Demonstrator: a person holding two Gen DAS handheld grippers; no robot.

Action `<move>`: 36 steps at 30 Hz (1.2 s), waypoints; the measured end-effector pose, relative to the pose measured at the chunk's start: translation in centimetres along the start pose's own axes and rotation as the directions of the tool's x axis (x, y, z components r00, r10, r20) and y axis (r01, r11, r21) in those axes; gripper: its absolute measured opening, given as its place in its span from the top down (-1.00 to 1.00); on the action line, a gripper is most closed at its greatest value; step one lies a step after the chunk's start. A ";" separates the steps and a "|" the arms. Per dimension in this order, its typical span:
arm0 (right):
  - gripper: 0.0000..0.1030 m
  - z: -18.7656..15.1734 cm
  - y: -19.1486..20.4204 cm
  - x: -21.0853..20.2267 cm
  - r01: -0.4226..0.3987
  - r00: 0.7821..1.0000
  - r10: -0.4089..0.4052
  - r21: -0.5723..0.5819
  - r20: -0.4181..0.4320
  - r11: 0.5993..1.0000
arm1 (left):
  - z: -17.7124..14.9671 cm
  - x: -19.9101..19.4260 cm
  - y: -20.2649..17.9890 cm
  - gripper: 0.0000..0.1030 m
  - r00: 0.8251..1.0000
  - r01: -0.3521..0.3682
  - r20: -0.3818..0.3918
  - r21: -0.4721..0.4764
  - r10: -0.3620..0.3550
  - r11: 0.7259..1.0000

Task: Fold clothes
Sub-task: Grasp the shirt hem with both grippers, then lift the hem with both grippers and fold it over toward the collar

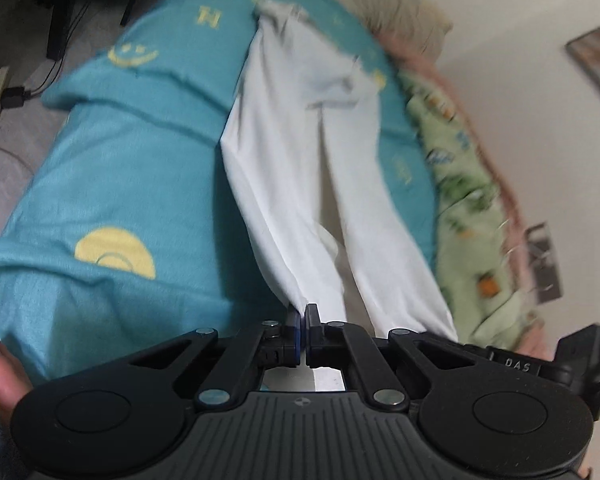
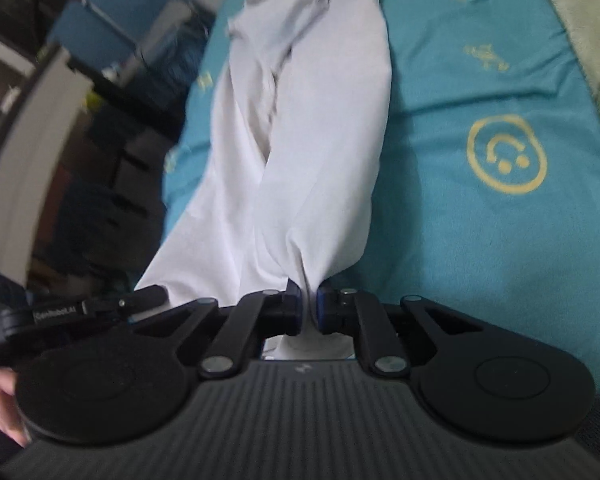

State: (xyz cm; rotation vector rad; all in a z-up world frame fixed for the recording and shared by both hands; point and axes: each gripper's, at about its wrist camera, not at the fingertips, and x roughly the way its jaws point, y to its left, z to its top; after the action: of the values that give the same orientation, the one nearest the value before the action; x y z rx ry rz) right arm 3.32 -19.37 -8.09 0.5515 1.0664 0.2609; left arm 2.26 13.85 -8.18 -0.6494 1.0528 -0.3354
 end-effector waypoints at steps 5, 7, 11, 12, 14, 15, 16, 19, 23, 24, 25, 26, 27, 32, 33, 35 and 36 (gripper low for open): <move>0.81 0.4 1.6 -5.5 -0.057 0.990 0.054 0.016 0.133 0.998 | 0.3 -5.7 -3.6 0.97 0.988 0.097 0.118 -0.008 -0.096 0.995; 0.81 -0.2 2.2 -7.2 -0.069 0.983 0.067 0.008 0.171 0.998 | -0.2 -7.6 -4.8 0.97 0.983 0.109 0.149 0.005 -0.109 0.994; 0.81 -3.1 1.6 -9.6 -0.101 0.972 0.096 0.012 0.216 0.995 | -3.2 -10.5 -5.4 0.97 0.977 0.132 0.169 -0.004 -0.129 0.991; 0.81 -4.0 1.3 -10.0 -0.106 0.970 0.100 0.014 0.223 0.994 | -4.1 -11.0 -5.2 0.97 0.977 0.134 0.168 -0.011 -0.130 0.991; 0.81 -5.9 0.8 -10.6 -0.108 0.969 0.101 0.022 0.226 0.994 | -6.0 -11.8 -5.0 0.97 0.977 0.137 0.165 -0.019 -0.132 0.990; 0.81 -6.9 0.5 -10.8 -0.110 0.968 0.101 0.026 0.228 0.994 | -6.9 -12.1 -4.9 0.97 0.978 0.138 0.164 -0.024 -0.132 0.990; 0.81 -7.9 0.2 -11.1 -0.111 0.968 0.101 0.029 0.230 0.993 | -7.7 -12.4 -4.9 0.97 0.979 0.134 0.161 -0.028 -0.127 0.991; 0.81 -9.9 -0.3 -11.8 -0.120 0.965 0.107 0.038 0.241 0.992 | -8.8 -12.8 -5.0 0.97 0.982 0.104 0.164 -0.023 -0.099 0.994; 0.80 -9.3 0.3 -12.1 -0.119 0.959 0.106 0.034 0.264 0.992 | -8.2 -12.5 -5.6 0.97 0.982 0.073 0.177 -0.012 -0.070 0.997; 0.80 -8.9 0.5 -12.1 -0.115 0.956 0.103 0.031 0.273 0.993 | -7.9 -12.4 -5.9 0.97 0.981 0.065 0.181 -0.008 -0.062 0.998; 0.80 -8.3 0.8 -12.1 -0.109 0.953 0.097 0.024 0.289 0.994 | -7.2 -11.9 -6.2 0.97 0.980 0.044 0.193 0.004 -0.044 0.999; 0.80 -7.7 1.0 -12.0 -0.102 0.948 0.092 0.016 0.303 0.995 | -6.4 -11.5 -6.5 0.97 0.978 0.024 0.206 0.015 -0.026 1.000; 0.80 -6.9 1.2 -11.7 -0.095 0.944 0.087 0.009 0.317 0.995 | -5.4 -10.9 -6.9 0.97 0.975 0.005 0.223 0.026 -0.011 1.000; 0.80 -1.2 1.8 -8.5 -0.048 0.928 0.049 -0.012 0.370 0.999 | 0.1 -6.9 -9.4 0.97 0.953 -0.077 0.299 0.126 0.036 0.989; 0.80 0.0 1.7 -7.6 -0.031 0.926 0.035 -0.019 0.376 0.999 | 1.2 -6.1 -9.7 0.97 0.947 -0.094 0.318 0.143 0.044 0.985; 0.80 2.4 1.7 -5.9 0.002 0.921 0.010 -0.032 0.390 0.999 | 3.0 -4.2 -10.2 0.97 0.932 -0.132 0.356 0.173 0.063 0.976; 0.80 3.4 1.6 -5.1 0.013 0.917 0.005 -0.042 0.399 0.999 | 3.9 -3.3 -10.4 0.96 0.924 -0.151 0.376 0.187 0.071 0.971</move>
State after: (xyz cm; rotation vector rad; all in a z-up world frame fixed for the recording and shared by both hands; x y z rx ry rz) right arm 4.06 -21.42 -2.16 0.5353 0.6622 0.1575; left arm 4.65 8.92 2.06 -0.4339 0.6790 -0.2118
